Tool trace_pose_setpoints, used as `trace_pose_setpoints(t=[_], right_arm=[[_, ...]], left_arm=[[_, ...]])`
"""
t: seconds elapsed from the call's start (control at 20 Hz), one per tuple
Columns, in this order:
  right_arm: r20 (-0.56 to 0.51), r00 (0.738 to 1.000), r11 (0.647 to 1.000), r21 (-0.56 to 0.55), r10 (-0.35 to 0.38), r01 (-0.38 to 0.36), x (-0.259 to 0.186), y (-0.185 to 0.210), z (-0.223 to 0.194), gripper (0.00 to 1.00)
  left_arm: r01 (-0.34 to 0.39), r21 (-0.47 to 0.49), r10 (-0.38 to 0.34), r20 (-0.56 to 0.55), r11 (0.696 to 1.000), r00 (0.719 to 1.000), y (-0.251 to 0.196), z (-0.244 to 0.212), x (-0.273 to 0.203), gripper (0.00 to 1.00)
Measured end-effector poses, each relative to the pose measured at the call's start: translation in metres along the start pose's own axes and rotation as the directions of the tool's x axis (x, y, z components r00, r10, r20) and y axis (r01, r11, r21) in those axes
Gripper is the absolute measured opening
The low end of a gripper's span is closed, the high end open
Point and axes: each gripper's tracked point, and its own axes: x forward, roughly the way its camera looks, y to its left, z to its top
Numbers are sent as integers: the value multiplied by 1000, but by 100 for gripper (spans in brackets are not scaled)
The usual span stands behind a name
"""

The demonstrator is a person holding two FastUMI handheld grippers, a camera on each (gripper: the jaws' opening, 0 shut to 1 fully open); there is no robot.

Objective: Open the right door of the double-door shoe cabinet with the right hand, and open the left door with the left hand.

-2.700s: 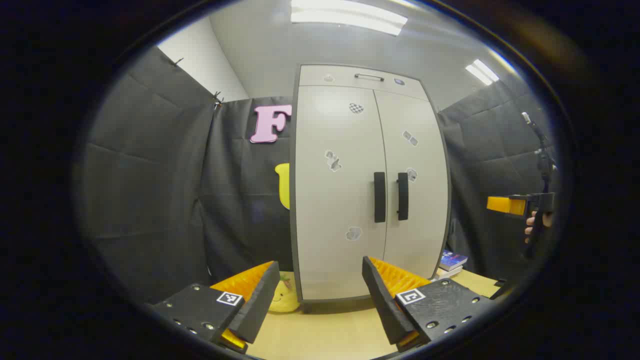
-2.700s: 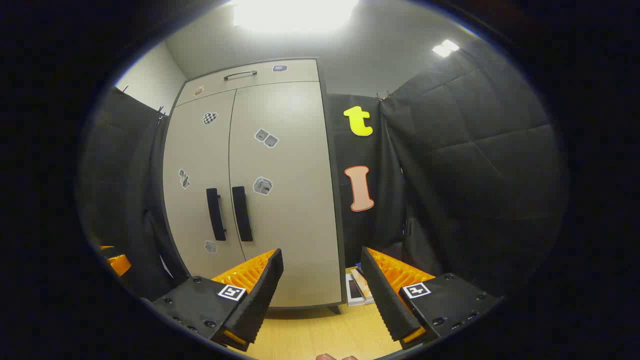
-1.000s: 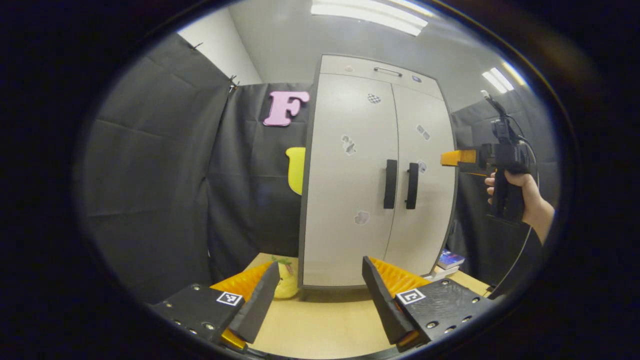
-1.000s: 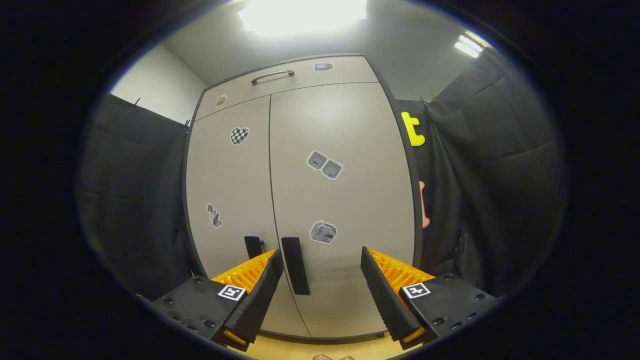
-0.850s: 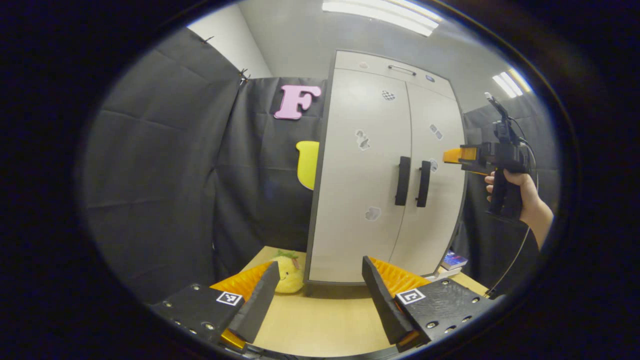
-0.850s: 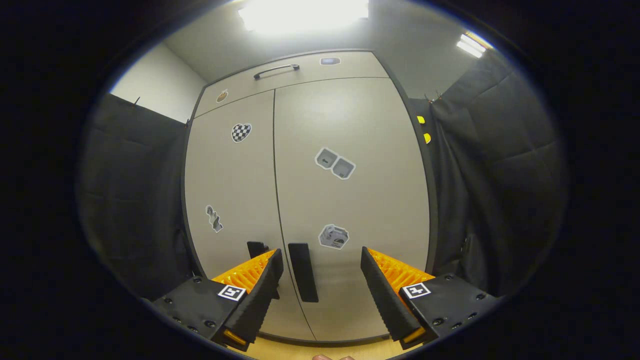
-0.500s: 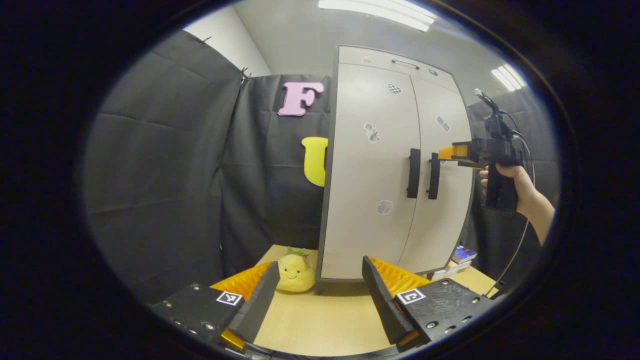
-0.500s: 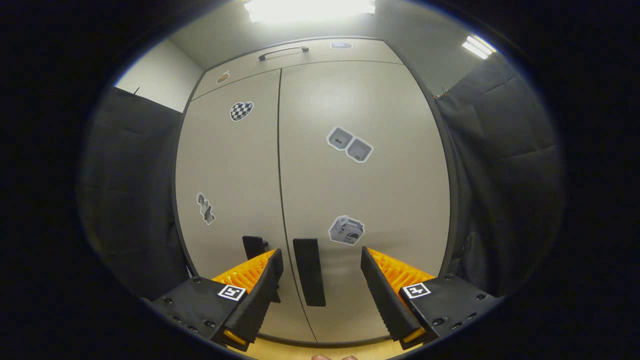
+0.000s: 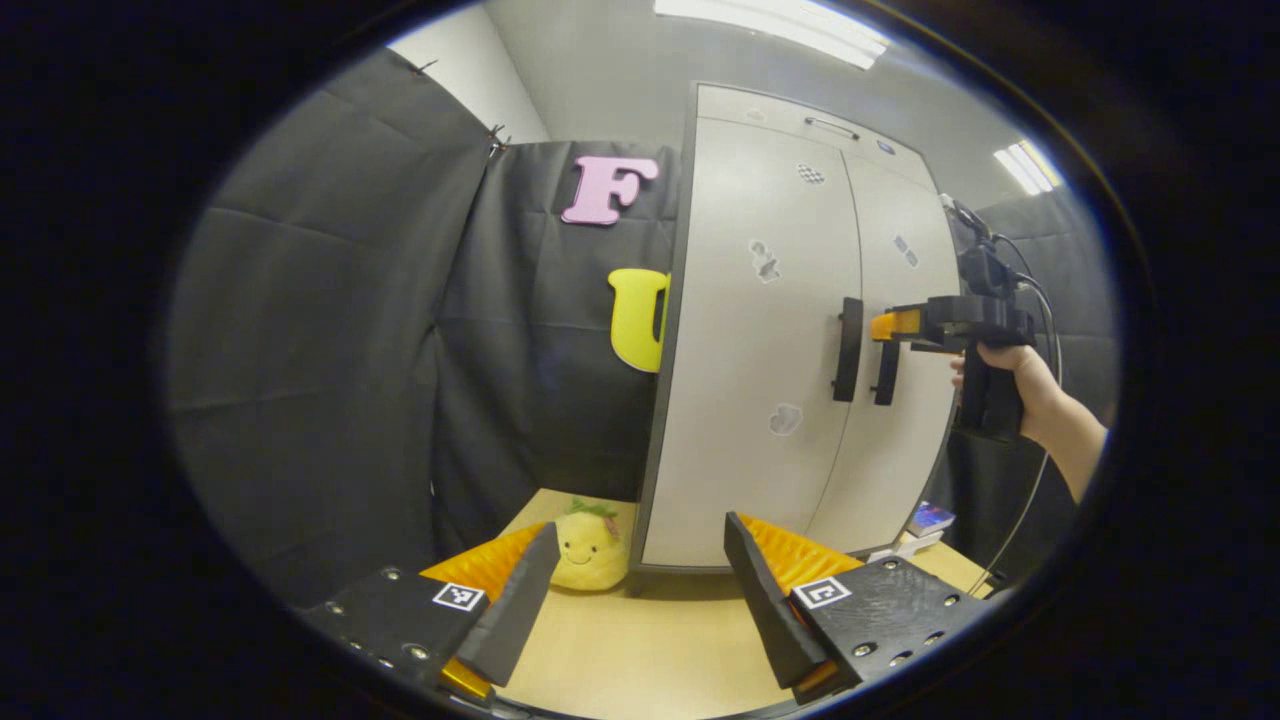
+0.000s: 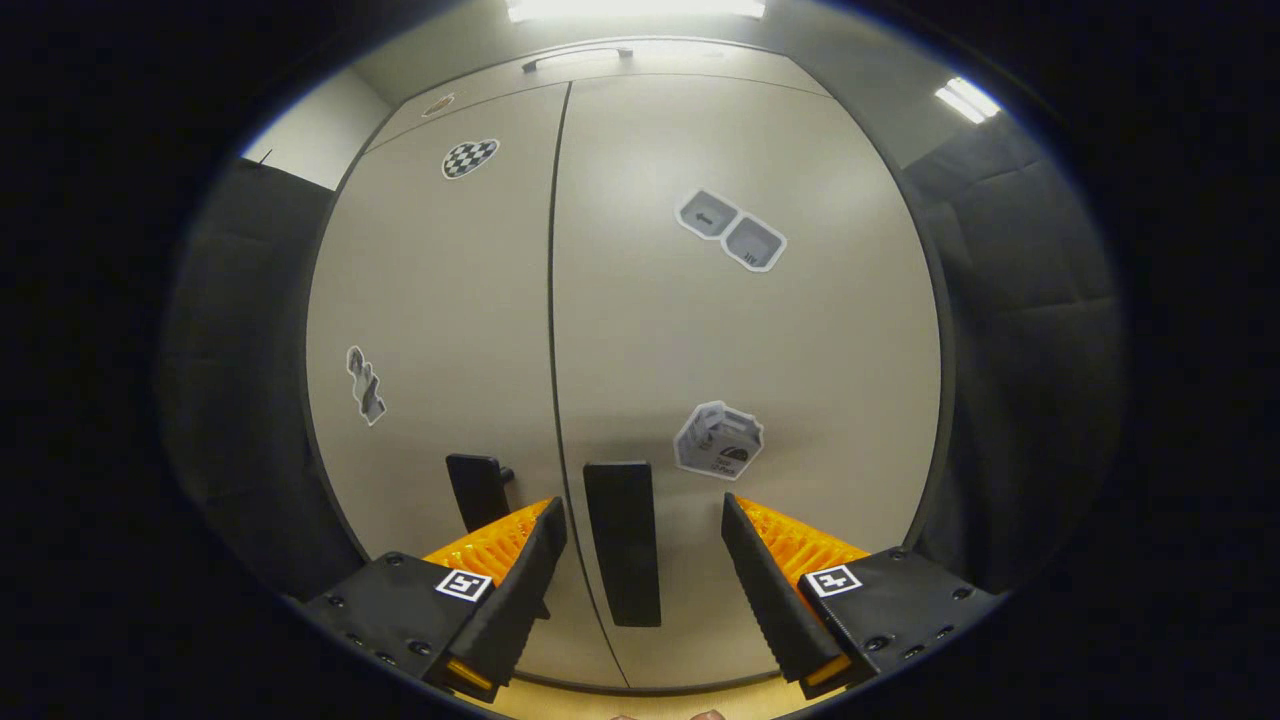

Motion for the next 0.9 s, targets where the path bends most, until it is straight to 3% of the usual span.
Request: trace_pose_setpoints(t=[0.2, 0.25, 0.35, 0.45, 0.5, 0.65, 0.7, 0.75, 0.9], right_arm=[[-25, 1000, 1000, -10, -15, 14, 7, 1, -7, 86], [-32, 999, 1000, -13, -15, 14, 8, 2, -9, 75], [-43, 999, 1000, -10, -11, 11, 8, 3, -12, 62], [-61, 998, 1000, 0, -2, 2, 8, 5, -16, 53], [-68, 998, 1000, 8, 8, -8, 7, 6, -17, 58], [-68, 998, 999, 34, 6, -3, 9, 6, -17, 37], [-65, 998, 999, 32, 3, -1, 10, 5, -17, 38], [-56, 998, 1000, 30, 1, 0, 9, 6, -17, 30], [-61, 998, 998, 57, -6, 9, 9, 5, -17, 32]], left_arm=[[-13, -68, 11, -24, 998, 1000, 10, -8, 8, 95], [-15, -71, 13, -30, 997, 999, 13, -12, 9, 95], [-15, -63, 13, -37, 998, 999, 16, -15, 9, 95], [-17, -60, 14, -45, 998, 999, 17, -14, 5, 95], [-17, -66, 14, -39, 998, 999, 16, -11, 4, 95], [-24, -82, 22, -23, 996, 999, 15, -6, -3, 95], [-25, -83, 23, -22, 996, 999, 15, -5, -6, 95], [-27, -80, 26, -22, 996, 999, 15, -7, -10, 95], [-38, -52, 36, -48, 998, 998, 17, -16, -20, 95]])
